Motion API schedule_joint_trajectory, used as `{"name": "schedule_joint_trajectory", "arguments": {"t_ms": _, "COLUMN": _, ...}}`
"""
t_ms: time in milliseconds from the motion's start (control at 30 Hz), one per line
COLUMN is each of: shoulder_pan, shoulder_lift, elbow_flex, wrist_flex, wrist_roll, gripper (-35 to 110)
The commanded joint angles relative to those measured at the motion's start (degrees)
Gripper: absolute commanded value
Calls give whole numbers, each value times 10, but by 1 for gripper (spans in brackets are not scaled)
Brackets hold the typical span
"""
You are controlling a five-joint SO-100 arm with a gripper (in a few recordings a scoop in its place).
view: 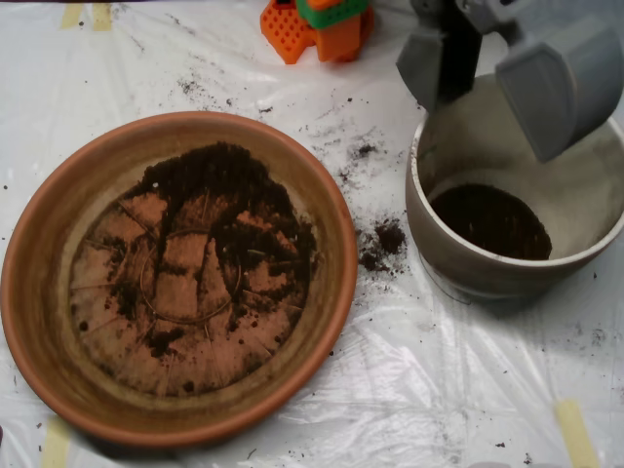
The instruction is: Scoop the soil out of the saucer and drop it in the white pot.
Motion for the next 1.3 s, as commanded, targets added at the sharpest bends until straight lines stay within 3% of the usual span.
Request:
{"name": "schedule_joint_trajectory", "arguments": {"t_ms": 0, "shoulder_pan": 15, "shoulder_lift": 120, "elbow_flex": 69, "wrist_flex": -49, "wrist_roll": 17, "gripper": 36}}
{"name": "schedule_joint_trajectory", "arguments": {"t_ms": 500, "shoulder_pan": 113, "shoulder_lift": 576, "elbow_flex": 614, "wrist_flex": -266, "wrist_roll": -8, "gripper": 34}}
{"name": "schedule_joint_trajectory", "arguments": {"t_ms": 800, "shoulder_pan": 114, "shoulder_lift": 802, "elbow_flex": 821, "wrist_flex": -284, "wrist_roll": 11, "gripper": 27}}
{"name": "schedule_joint_trajectory", "arguments": {"t_ms": 1267, "shoulder_pan": 160, "shoulder_lift": 831, "elbow_flex": 883, "wrist_flex": -287, "wrist_roll": 83, "gripper": 4}}
